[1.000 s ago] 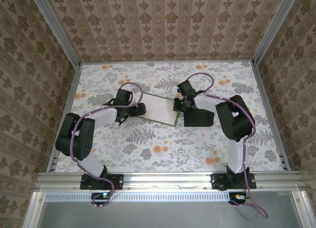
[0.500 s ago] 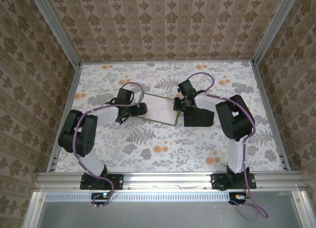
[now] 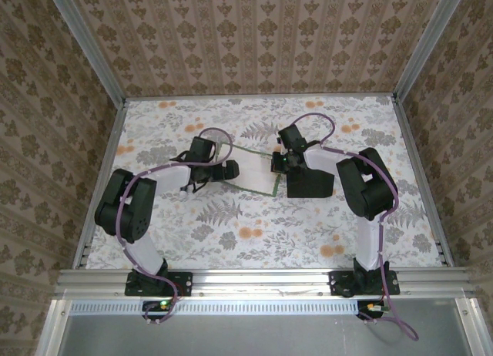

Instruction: Place the letter into the envelope and seal it

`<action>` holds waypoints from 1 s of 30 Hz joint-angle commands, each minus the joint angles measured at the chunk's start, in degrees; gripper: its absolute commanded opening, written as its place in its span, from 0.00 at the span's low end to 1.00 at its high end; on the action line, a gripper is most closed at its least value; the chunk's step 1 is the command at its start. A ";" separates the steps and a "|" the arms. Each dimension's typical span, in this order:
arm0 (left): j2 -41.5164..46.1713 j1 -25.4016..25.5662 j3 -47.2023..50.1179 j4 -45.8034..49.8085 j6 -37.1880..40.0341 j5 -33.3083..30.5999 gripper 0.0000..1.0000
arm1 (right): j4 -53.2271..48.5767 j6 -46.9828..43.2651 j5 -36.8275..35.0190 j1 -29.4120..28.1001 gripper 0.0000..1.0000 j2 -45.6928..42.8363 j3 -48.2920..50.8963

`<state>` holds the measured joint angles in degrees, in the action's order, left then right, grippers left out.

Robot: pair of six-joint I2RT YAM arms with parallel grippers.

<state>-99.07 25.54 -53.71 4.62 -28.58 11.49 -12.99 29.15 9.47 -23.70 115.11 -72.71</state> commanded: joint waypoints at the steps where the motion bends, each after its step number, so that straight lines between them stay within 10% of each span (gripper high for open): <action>1: -0.89 0.22 -1.72 0.74 -0.50 2.11 1.00 | -0.89 0.31 -0.37 0.26 0.00 1.17 0.64; 30: 10.13 -0.67 1.38 0.65 -1.51 8.97 0.95 | -0.80 -0.05 -1.34 0.37 0.00 0.54 1.91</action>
<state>-88.18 25.36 -52.99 4.05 -31.05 18.90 -12.49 29.15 9.47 -23.66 115.11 -72.49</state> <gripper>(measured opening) 0.956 0.057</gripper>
